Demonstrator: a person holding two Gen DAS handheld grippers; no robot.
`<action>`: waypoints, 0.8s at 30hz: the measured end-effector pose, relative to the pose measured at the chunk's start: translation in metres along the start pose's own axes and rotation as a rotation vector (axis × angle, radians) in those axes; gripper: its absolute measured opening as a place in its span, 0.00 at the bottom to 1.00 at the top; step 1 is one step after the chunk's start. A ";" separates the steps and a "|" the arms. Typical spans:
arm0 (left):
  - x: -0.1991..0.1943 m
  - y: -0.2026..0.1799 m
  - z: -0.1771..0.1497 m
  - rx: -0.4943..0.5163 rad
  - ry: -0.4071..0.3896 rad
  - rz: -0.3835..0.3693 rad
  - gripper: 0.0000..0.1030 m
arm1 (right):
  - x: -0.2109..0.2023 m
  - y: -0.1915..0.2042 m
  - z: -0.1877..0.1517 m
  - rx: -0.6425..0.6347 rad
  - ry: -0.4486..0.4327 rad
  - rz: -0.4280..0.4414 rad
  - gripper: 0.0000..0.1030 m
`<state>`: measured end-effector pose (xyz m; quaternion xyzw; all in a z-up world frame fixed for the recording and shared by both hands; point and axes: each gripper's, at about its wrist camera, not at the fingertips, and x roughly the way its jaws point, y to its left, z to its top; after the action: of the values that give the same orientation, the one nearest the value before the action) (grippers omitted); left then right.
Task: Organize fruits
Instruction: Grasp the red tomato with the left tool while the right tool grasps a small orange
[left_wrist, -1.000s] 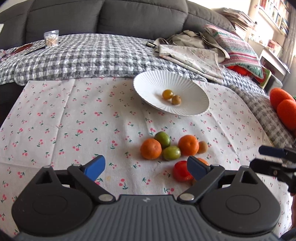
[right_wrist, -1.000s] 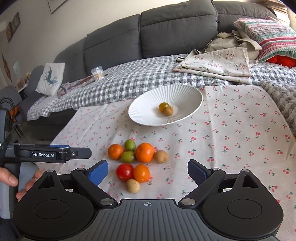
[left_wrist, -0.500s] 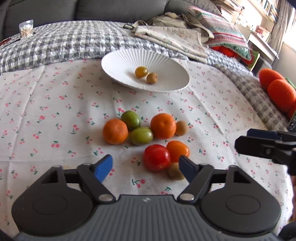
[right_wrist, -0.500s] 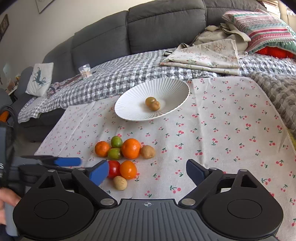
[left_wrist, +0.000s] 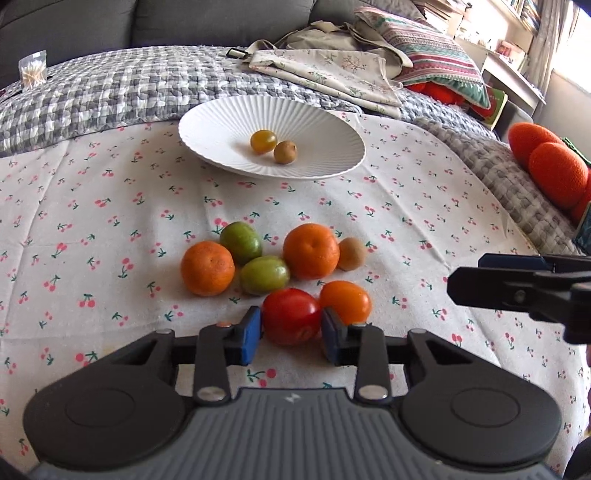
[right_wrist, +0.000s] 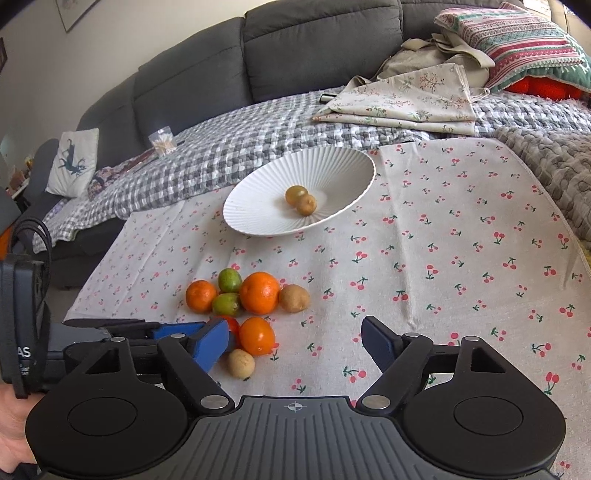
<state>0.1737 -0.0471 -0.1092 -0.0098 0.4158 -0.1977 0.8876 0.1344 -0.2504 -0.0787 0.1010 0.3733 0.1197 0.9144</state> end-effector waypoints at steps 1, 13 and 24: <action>-0.001 0.001 0.000 -0.009 0.004 0.001 0.32 | 0.001 0.000 0.000 0.003 0.002 -0.002 0.77; -0.028 0.030 0.004 -0.123 -0.009 0.069 0.32 | 0.025 0.008 -0.005 -0.010 0.083 0.013 0.77; -0.034 0.044 0.005 -0.185 -0.009 0.081 0.32 | 0.063 0.023 -0.007 0.011 0.133 0.048 0.49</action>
<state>0.1730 0.0054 -0.0887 -0.0757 0.4283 -0.1226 0.8921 0.1702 -0.2089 -0.1187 0.1067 0.4314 0.1462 0.8838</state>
